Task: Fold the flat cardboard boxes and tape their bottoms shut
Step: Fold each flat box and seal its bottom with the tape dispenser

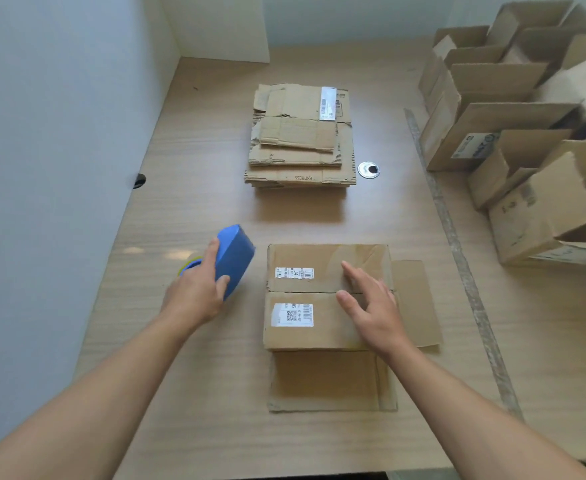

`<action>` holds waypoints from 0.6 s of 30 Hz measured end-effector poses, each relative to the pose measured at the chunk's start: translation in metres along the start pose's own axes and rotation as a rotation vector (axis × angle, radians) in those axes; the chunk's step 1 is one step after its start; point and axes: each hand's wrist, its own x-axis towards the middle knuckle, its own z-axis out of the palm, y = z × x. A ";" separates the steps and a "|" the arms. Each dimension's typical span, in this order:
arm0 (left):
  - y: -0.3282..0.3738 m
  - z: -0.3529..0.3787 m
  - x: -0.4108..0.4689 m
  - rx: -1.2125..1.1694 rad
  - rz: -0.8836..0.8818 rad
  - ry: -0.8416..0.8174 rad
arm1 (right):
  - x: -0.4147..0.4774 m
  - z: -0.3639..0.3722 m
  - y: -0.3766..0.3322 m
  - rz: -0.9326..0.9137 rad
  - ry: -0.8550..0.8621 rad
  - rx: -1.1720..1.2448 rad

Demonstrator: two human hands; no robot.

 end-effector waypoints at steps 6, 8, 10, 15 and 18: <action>0.033 -0.003 -0.042 0.188 0.739 0.213 | -0.002 -0.009 -0.001 -0.021 -0.045 0.091; 0.034 0.014 -0.043 0.282 0.867 0.244 | -0.002 -0.012 0.002 -0.020 -0.065 0.129; 0.036 0.025 -0.046 0.290 0.898 0.207 | -0.001 -0.015 0.005 -0.028 -0.086 0.164; 0.033 0.032 -0.049 0.282 0.985 0.234 | -0.001 -0.022 0.009 -0.073 -0.191 0.167; 0.037 0.031 -0.048 0.259 1.022 0.254 | 0.000 -0.021 0.012 -0.114 -0.214 0.150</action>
